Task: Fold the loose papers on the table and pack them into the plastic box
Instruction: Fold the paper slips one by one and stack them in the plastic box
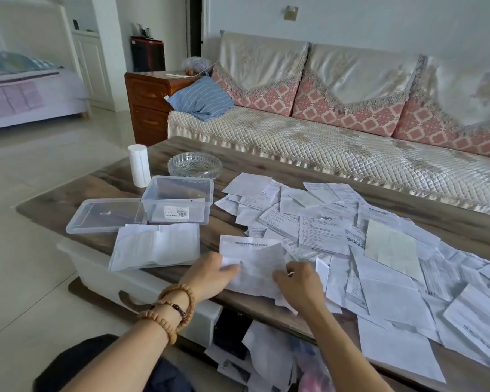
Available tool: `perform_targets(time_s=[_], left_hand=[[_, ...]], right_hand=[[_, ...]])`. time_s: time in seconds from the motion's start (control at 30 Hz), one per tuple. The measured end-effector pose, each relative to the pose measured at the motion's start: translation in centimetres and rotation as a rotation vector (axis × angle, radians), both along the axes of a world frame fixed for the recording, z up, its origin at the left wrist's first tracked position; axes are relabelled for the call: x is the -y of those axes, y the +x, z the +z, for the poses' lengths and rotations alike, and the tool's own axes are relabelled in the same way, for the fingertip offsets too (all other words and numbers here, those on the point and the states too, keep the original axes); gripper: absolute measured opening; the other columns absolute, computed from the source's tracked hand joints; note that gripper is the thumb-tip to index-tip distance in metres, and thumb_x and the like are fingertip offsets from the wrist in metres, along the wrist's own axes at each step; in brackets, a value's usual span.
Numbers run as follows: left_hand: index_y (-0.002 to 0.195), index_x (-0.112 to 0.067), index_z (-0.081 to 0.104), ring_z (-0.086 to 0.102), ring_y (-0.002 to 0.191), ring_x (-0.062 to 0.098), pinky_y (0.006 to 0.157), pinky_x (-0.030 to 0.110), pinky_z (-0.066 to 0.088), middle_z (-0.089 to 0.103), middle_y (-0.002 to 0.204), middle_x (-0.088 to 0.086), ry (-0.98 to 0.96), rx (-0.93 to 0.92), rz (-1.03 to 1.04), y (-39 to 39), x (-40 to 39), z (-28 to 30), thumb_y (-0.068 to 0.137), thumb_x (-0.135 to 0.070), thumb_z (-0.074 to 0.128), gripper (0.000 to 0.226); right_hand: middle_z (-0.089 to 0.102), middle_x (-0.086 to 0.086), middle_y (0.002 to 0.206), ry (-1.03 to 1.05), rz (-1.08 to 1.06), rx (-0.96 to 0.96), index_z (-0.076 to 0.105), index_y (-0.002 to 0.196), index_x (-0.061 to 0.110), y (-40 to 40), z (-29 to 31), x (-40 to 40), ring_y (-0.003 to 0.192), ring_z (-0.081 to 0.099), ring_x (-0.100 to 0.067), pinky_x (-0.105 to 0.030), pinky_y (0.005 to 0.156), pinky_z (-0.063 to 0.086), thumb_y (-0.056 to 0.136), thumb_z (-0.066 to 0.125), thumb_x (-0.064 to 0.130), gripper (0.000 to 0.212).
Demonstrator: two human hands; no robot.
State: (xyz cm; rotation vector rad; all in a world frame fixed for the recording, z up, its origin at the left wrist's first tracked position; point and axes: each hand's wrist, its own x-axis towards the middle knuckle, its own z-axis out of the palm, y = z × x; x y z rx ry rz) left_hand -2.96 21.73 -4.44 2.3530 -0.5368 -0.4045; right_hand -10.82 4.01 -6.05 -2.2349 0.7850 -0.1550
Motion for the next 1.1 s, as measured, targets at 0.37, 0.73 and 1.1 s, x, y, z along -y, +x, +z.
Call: perform_targets(time_s=[0.37,0.73,1.1], left_hand=[[0.063,-0.015,0.048,0.050,0.049,0.014,0.049,0.022,0.041,0.047,0.053,-0.005,0.246,0.071,0.289,2.6,2.2,-2.8,0.093,-0.034,0.052,0.035],[0.057,-0.017,0.041,0.038,0.043,0.008,0.045,0.020,0.033,0.038,0.050,-0.006,0.388,0.272,0.174,2.9,1.8,-2.1,0.092,-0.028,0.052,0.038],[0.154,-0.020,0.023,0.008,0.150,0.014,0.123,0.034,0.006,0.016,0.162,-0.003,0.287,0.538,-0.464,2.3,3.8,-4.2,0.103,-0.031,0.030,0.052]], right_hand=[[0.056,-0.006,0.072,-0.263,-0.060,-0.102,0.048,0.075,0.012,4.1,-2.3,1.1,0.073,0.059,-0.029,-0.030,0.061,0.044,0.090,0.047,0.026,0.021],[0.058,-0.004,0.078,-0.392,0.039,-0.111,0.046,0.077,0.016,4.7,-2.0,0.9,0.083,0.062,-0.031,-0.034,0.069,0.049,0.099,0.044,0.038,0.031],[0.064,-0.010,0.093,-0.521,0.090,-0.148,0.053,0.101,0.016,4.4,-1.6,0.1,0.092,0.062,-0.034,-0.036,0.070,0.046,0.101,0.040,0.042,0.029]])
